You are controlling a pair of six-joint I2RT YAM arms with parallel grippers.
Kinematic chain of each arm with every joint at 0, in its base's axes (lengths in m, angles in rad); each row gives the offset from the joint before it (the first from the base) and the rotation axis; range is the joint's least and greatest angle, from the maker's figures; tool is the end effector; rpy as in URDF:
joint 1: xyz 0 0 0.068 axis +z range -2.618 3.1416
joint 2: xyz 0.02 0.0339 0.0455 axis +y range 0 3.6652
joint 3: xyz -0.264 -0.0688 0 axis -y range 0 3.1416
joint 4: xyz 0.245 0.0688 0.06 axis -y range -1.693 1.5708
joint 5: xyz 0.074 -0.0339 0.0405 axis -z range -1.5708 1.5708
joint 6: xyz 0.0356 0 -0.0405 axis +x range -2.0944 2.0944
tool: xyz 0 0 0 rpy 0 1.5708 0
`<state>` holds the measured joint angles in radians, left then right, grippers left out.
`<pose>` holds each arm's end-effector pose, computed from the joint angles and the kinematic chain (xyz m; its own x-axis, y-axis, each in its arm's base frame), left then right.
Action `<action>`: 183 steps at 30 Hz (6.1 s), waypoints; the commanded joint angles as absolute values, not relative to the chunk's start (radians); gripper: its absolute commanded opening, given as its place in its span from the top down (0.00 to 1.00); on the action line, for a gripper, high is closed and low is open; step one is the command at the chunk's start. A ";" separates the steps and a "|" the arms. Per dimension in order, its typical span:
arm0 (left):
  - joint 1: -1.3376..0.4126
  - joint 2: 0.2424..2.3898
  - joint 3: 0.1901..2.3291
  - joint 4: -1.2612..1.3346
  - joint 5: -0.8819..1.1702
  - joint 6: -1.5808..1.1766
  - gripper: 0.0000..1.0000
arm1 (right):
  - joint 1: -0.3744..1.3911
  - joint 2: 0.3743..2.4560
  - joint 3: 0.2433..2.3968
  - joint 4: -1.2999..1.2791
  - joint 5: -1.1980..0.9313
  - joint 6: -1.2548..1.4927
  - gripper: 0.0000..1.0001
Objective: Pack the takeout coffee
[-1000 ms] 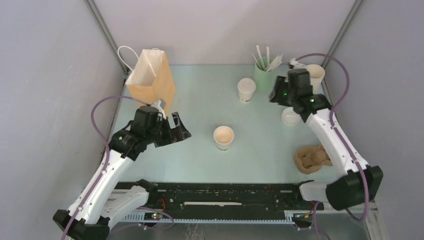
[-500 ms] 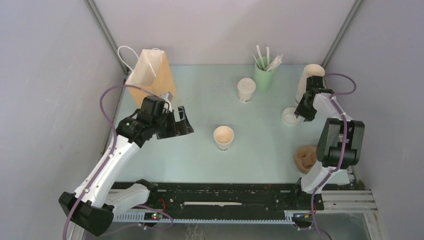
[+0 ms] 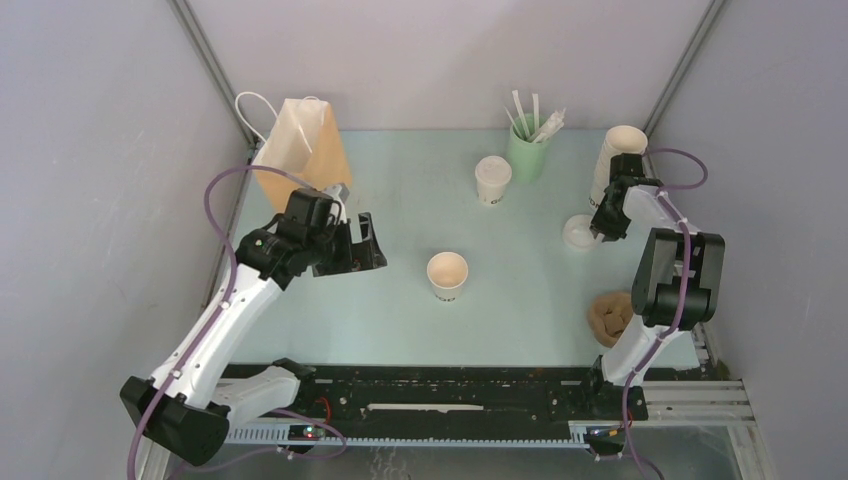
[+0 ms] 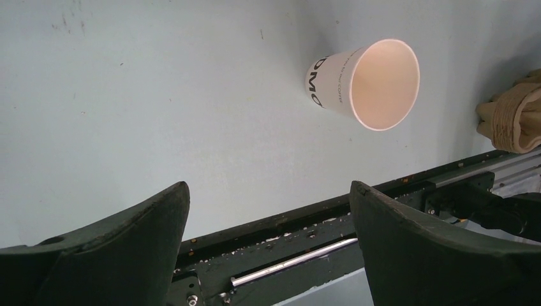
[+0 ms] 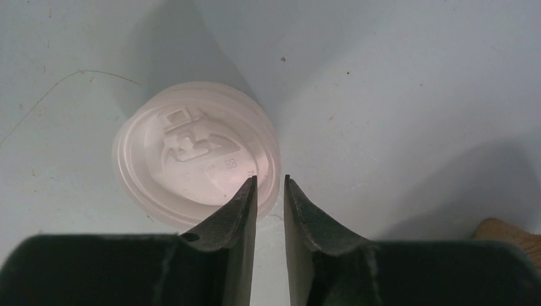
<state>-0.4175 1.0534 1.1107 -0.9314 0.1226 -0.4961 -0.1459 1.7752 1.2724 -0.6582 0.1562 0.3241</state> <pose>0.1817 -0.0854 0.3330 -0.8423 -0.1432 -0.5197 0.0833 0.9179 -0.3879 0.3560 -0.0579 0.2064 -0.7950 0.4348 -0.4231 0.4833 0.8754 -0.0084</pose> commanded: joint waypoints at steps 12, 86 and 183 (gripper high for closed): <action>-0.411 1.062 1.177 -0.927 0.112 -0.471 0.00 | -0.154 1.790 1.307 -0.629 0.184 0.328 0.76; -0.411 1.057 1.172 -0.920 0.113 -0.468 0.00 | -0.130 1.663 1.213 -0.609 0.215 0.318 1.00; -0.414 1.057 1.237 -0.921 0.124 -0.504 0.00 | 0.155 1.559 1.427 -0.739 0.252 0.196 1.00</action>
